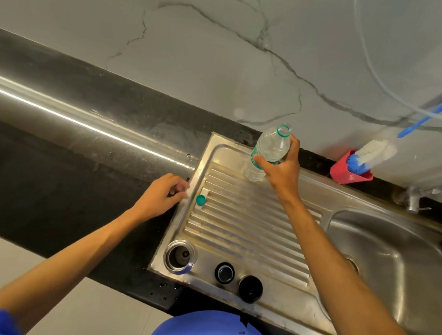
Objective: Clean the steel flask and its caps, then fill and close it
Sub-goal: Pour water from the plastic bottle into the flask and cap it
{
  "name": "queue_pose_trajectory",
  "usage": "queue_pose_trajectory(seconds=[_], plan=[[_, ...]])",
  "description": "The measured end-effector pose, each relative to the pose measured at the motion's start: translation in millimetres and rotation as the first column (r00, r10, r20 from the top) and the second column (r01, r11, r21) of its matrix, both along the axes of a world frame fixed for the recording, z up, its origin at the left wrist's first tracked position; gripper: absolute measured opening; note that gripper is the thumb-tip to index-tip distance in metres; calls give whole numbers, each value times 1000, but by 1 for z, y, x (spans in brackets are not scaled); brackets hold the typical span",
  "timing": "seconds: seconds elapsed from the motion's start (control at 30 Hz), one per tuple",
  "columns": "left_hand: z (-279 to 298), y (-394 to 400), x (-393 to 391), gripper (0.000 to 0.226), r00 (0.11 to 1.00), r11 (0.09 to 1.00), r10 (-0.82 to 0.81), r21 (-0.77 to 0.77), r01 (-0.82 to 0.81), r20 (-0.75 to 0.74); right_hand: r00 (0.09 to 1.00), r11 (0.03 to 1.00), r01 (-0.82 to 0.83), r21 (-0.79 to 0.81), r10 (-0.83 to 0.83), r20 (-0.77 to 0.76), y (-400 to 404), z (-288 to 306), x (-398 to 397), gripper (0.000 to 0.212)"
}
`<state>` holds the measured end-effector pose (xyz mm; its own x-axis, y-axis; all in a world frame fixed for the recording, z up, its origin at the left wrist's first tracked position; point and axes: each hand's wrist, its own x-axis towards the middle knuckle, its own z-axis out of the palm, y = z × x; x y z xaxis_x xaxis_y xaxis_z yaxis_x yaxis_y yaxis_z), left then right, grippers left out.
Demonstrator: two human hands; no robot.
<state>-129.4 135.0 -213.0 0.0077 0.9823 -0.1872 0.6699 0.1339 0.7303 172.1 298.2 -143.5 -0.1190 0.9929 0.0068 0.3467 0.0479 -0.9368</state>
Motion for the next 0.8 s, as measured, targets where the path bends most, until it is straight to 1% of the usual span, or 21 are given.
queue_pose_trajectory(seconds=[0.07,0.13,0.2,0.27,0.33,0.4,0.43,0.47,0.53,0.6,0.7,0.77,0.8], plan=[[9,-25,-11,25,1000,999,-6,-47,7,19,1000,999,0,-40,-1,-29,-1,-7,-4,95],[21,-48,-18,33,999,996,-30,-83,32,26,997,997,40,-67,-45,-65,-1,-11,-9,100],[34,-67,-22,43,999,994,-15,-108,19,42,987,991,90,-99,-102,-123,2,-13,-15,106],[47,-81,-23,55,999,985,-20,-169,27,46,974,983,139,-120,-157,-164,6,-15,-20,102],[59,-94,-20,76,993,949,-69,-301,94,91,968,977,145,-156,-173,-184,10,-15,-23,92],[69,-107,-10,106,982,899,-120,-403,170,147,972,976,134,-173,-164,-168,12,-15,-24,86],[72,-113,-2,117,977,891,-128,-414,189,170,976,977,130,-168,-156,-154,12,-14,-22,85],[74,-118,7,122,973,898,-123,-396,193,195,979,979,123,-161,-146,-140,11,-12,-22,85],[75,-124,28,124,961,935,-82,-312,166,265,984,985,103,-137,-121,-128,8,-9,-20,83],[72,-125,48,118,941,967,-27,-229,110,338,984,988,95,-119,-111,-142,2,-5,-18,79],[66,-123,68,94,930,990,45,-139,7,366,973,987,110,-114,-130,-189,-5,13,-11,73],[64,-123,77,75,926,991,104,-118,-65,362,969,989,122,-82,-137,-204,-10,31,1,69],[64,-124,80,69,924,988,133,-117,-97,358,971,991,120,-55,-129,-202,-12,41,6,67]])
